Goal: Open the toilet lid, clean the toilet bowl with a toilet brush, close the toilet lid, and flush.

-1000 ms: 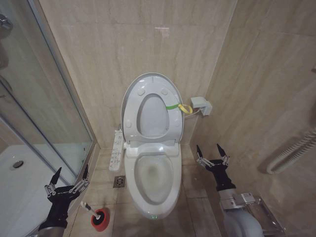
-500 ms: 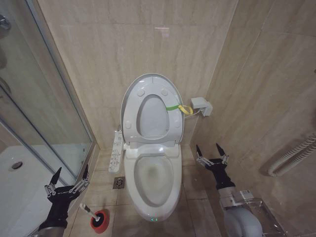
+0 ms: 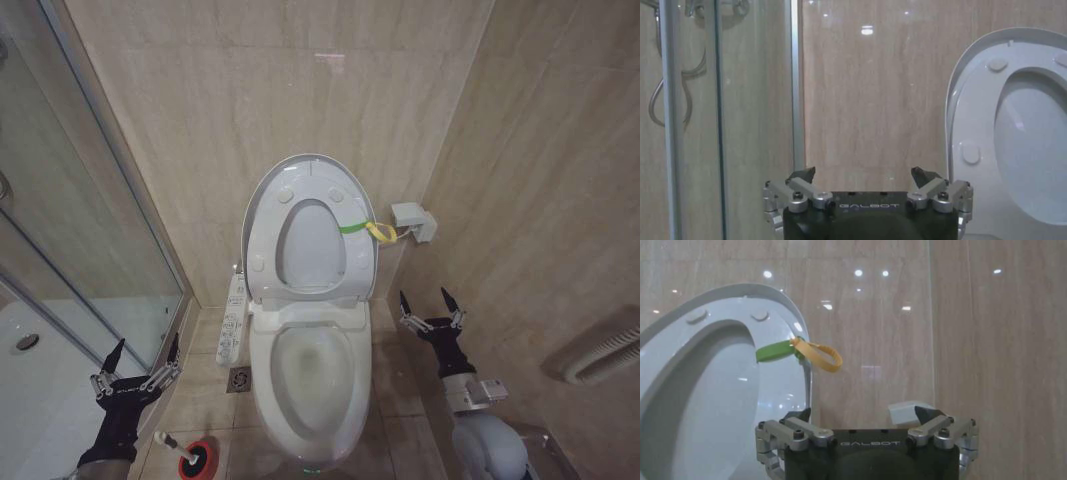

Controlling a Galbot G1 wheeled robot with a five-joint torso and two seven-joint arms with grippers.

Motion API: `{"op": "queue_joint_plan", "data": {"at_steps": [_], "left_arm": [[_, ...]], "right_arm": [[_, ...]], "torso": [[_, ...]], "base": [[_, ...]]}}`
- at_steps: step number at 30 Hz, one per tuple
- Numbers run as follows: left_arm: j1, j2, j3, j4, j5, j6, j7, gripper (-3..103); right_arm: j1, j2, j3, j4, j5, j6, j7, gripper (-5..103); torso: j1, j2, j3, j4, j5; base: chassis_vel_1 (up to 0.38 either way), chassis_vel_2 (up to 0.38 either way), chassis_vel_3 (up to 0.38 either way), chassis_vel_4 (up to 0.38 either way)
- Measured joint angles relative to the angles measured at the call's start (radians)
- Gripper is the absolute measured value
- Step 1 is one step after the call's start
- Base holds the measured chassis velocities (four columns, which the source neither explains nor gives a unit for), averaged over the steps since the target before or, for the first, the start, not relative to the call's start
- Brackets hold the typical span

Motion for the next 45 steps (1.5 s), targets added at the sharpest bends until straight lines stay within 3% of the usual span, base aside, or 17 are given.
{"op": "queue_joint_plan", "data": {"at_steps": [13, 28, 45], "left_arm": [[0.0, 0.0, 0.0, 0.0, 0.0, 0.0, 0.0, 97], [0.0, 0.0, 0.0, 0.0, 0.0, 0.0, 0.0, 97], [0.0, 0.0, 0.0, 0.0, 0.0, 0.0, 0.0, 97]], "right_arm": [[0.161, -0.024, -0.043, -0.114, -0.007, -0.019, 0.02, 100], [0.498, -0.082, -0.106, -0.367, 0.088, -0.004, 0.054, 100], [0.747, -0.086, -0.177, -0.518, 0.097, -0.001, 0.081, 100]], "torso": [[-0.001, 0.0, 0.0, 0.0001, 0.0001], [-0.001, 0.0, 0.0, -0.0003, 0.0001], [0.0, 0.0, 0.0, -0.0003, -0.0001]], "base": [[0.008, -0.016, -0.016, 0.008], [0.0, 0.0, 0.0, 0.0], [0.0, 0.0, 0.0, 0.0]]}}
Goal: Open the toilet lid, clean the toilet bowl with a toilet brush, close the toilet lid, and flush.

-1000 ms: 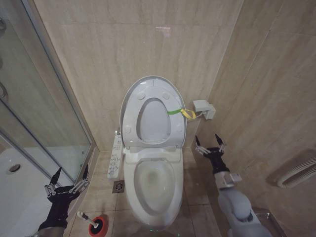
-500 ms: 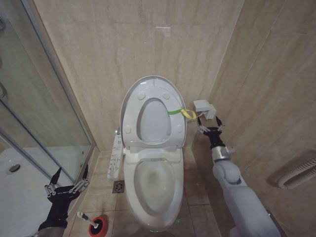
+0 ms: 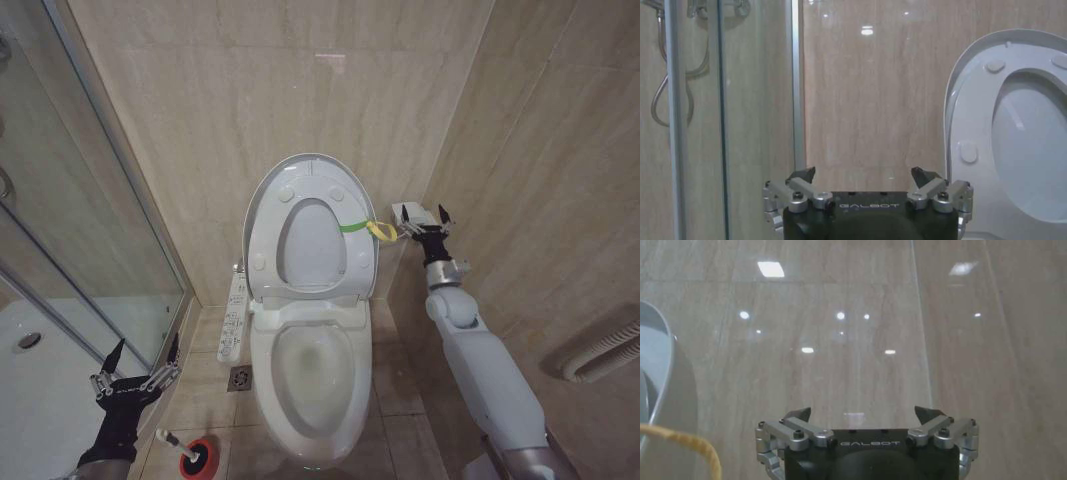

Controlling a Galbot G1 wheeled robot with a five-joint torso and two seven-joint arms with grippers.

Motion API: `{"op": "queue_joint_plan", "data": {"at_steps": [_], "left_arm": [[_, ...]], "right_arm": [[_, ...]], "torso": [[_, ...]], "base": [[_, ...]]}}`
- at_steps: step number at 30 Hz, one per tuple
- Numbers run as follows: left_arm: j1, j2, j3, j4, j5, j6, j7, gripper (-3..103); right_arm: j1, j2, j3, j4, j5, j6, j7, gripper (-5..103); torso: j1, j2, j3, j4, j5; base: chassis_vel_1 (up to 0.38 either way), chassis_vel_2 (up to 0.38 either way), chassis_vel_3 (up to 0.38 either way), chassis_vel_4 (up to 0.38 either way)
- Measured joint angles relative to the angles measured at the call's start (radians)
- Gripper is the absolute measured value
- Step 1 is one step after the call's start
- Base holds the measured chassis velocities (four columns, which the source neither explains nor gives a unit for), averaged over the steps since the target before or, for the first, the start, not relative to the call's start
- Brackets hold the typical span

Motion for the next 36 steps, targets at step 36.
{"op": "queue_joint_plan", "data": {"at_steps": [36], "left_arm": [[0.0, 0.0, 0.0, 0.0, 0.0, 0.0, 0.0, 97]], "right_arm": [[0.211, 0.07, -0.144, -0.126, -0.008, -0.008, 0.018, 100]], "torso": [[0.0, 0.0, 0.0, 0.0002, -0.0001]], "base": [[0.0, 0.0, 0.0, 0.0]]}}
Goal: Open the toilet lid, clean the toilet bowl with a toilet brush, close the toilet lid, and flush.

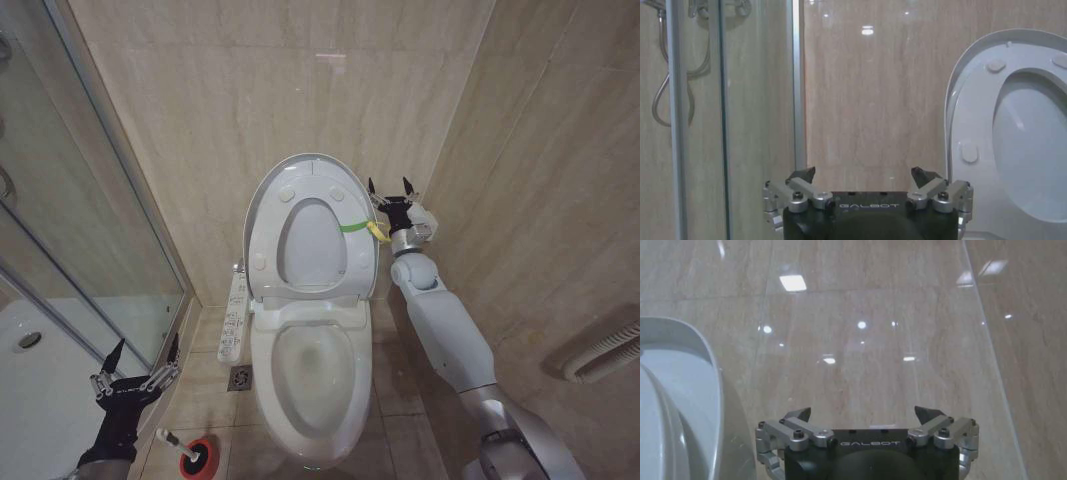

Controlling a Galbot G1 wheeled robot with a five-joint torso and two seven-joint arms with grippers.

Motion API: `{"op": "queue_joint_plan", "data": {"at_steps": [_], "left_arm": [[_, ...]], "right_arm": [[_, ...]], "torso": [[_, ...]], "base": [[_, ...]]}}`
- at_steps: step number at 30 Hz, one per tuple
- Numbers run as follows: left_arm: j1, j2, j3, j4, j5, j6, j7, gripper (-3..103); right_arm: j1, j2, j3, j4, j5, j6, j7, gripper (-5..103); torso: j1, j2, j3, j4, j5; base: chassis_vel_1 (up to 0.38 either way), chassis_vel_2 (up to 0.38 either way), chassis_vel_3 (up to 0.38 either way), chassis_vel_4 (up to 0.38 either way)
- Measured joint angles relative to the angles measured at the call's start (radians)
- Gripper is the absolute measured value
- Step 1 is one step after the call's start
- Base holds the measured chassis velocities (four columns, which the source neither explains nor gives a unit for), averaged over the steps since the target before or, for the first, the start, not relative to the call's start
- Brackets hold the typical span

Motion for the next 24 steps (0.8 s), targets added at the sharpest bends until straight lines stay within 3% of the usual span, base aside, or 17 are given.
{"op": "queue_joint_plan", "data": {"at_steps": [11, 17, 19, 24], "left_arm": [[0.0, 0.0, 0.0, 0.0, 0.0, 0.0, 0.0, 97], [0.0, 0.0, 0.0, 0.0, 0.0, 0.0, 0.0, 97], [0.0, 0.0, 0.0, 0.0, 0.0, 0.0, 0.0, 97], [0.0, 0.0, 0.0, 0.0, 0.0, 0.0, 0.0, 97]], "right_arm": [[-0.104, -0.092, -0.034, 0.154, 0.082, -0.036, -0.001, 100], [-0.16, -0.137, -0.048, 0.257, 0.119, -0.056, 0.001, 100], [-0.184, -0.148, -0.063, 0.304, 0.13, -0.068, 0.003, 100], [-0.252, -0.186, -0.075, 0.4, 0.14, -0.077, 0.015, 100]], "torso": [[0.0, 0.0, 0.0, -0.0011, 0.0002], [0.0, 0.0, 0.0, -0.0008, 0.0003], [0.0, 0.0, 0.0, 0.0016, 0.0004], [0.0, 0.0, 0.0, 0.0006, 0.0001]], "base": [[0.0, 0.0, 0.0, 0.0], [0.0, 0.0, 0.0, 0.0], [0.0, 0.0, 0.0, 0.0], [0.0, 0.0, 0.0, 0.0]]}}
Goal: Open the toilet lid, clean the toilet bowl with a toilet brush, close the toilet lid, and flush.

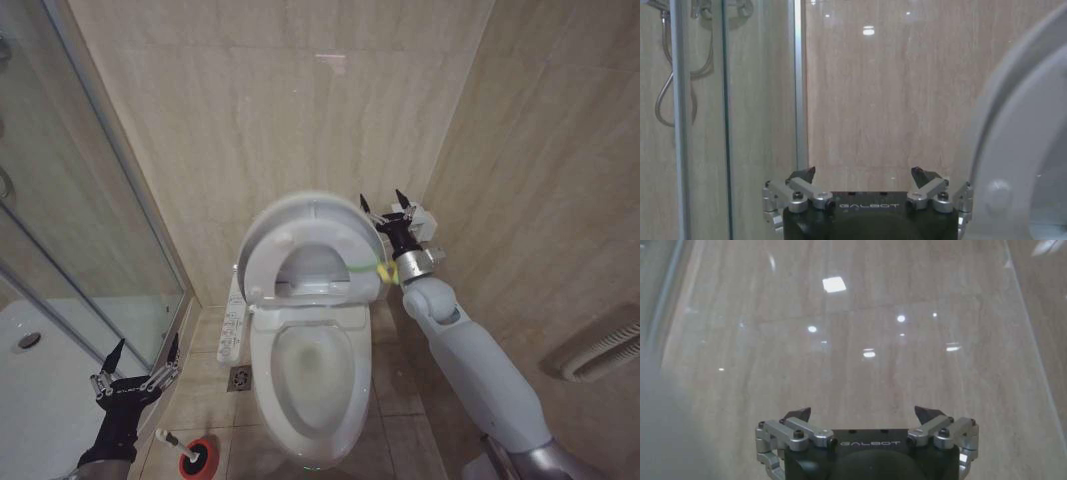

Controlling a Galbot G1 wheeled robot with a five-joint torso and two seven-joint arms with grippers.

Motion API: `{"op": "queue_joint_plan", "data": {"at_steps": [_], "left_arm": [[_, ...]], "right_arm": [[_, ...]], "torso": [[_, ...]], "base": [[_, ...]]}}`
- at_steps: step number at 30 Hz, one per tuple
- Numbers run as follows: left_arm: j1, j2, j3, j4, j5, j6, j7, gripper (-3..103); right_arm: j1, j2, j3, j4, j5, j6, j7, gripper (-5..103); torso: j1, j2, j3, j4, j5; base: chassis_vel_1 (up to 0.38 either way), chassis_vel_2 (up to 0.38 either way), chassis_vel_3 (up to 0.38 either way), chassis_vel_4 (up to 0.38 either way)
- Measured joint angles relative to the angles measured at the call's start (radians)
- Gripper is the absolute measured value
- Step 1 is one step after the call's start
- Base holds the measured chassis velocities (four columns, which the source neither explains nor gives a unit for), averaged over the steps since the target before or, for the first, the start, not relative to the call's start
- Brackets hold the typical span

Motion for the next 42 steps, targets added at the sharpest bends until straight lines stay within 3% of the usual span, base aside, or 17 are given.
{"op": "queue_joint_plan", "data": {"at_steps": [4, 11, 17, 27, 42], "left_arm": [[0.0, 0.0, 0.0, 0.0, 0.0, 0.0, 0.0, 97], [0.0, 0.0, 0.0, 0.0, 0.0, 0.0, 0.0, 97], [0.0, 0.0, 0.0, 0.0, 0.0, 0.0, 0.0, 97], [0.0, 0.0, 0.0, 0.0, 0.0, 0.0, 0.0, 97], [0.0, 0.0, 0.0, 0.0, 0.0, 0.0, 0.0, 97]], "right_arm": [[-0.051, -0.021, 0.01, 0.049, 0.0, -0.001, 0.002, 100], [-0.284, -0.101, 0.142, 0.221, 0.017, -0.004, 0.0, 100], [-0.395, -0.138, 0.216, 0.304, 0.019, -0.007, 0.053, 100], [-0.532, -0.103, 0.251, 0.354, -0.037, -0.045, 0.149, 100], [-0.701, -0.014, 0.258, 0.471, -0.106, -0.071, 0.231, 100]], "torso": [[0.0, 0.0, 0.0, -0.0007, 0.0], [0.0, 0.0, 0.0, -0.0011, 0.0002], [0.0, 0.0, 0.0, -0.0006, 0.0002], [0.0, 0.0, 0.0, -0.0007, 0.0001], [0.0, 0.0, 0.0, -0.0006, -0.0002]], "base": [[0.0, 0.0, 0.0, 0.0], [0.0, 0.0, 0.0, 0.0], [0.0, 0.0, 0.0, 0.0], [0.0, 0.0, 0.0, 0.0], [0.0, 0.0, 0.0, 0.0]]}}
